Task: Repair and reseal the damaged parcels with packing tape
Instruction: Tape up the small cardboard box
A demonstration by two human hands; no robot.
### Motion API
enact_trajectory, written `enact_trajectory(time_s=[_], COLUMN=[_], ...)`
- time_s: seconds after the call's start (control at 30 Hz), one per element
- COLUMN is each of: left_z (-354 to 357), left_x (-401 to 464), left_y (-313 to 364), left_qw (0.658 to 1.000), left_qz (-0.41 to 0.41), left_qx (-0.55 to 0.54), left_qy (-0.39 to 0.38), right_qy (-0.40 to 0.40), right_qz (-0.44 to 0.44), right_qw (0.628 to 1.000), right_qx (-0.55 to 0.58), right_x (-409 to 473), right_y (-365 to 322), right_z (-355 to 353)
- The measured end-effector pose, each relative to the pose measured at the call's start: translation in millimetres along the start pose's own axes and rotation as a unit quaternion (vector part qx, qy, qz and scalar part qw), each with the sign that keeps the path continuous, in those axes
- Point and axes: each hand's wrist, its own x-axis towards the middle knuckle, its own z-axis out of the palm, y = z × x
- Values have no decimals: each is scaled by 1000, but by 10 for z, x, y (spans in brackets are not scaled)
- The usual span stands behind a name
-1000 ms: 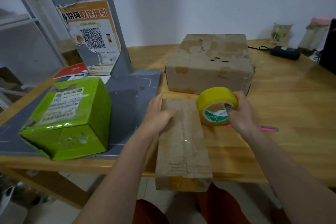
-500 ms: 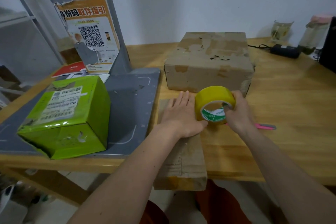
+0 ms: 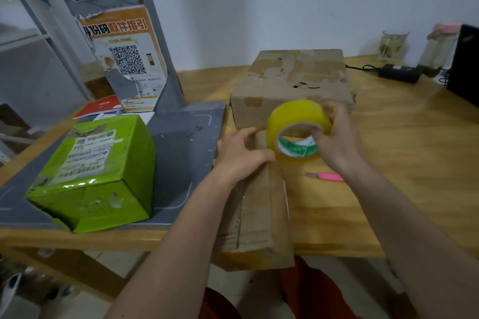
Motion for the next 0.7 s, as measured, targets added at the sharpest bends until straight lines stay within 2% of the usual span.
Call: enact_trajectory(time_s=[0.07, 0.13, 0.2, 0.3, 0.37, 0.53, 0.63, 0.7], left_z=[-28, 0, 58, 99, 73, 16, -61, -82], left_x=[-2, -2, -26, -50, -50, -67, -92, -133], left_y=[-4, -8, -4, -23, -53, -127, -339, -467], left_qw=[986, 959, 956, 963, 954, 944, 921, 910], left_qz=[-9, -12, 7, 24, 13, -9, -37, -45], left_qx=[-167, -282, -293, -267, -297, -329, -387, -412], left_qy=[4, -9, -29, -30, -28, -25, -5, -1], right_qy=[40, 44, 32, 19, 3, -15, -5, -27], right_qz=[12, 35, 51, 71, 81, 137, 144, 174], right_qw=[994, 982, 976, 981, 981, 955, 973, 969], right_qx=[97, 182, 210, 178, 175, 263, 179, 173], right_x=[29, 10, -34, -45, 2, 92, 76, -5], right_y=[-144, -256, -294, -298, -314, -247, 58, 228], right_z=[-23, 49, 200, 347, 369, 171, 3, 60])
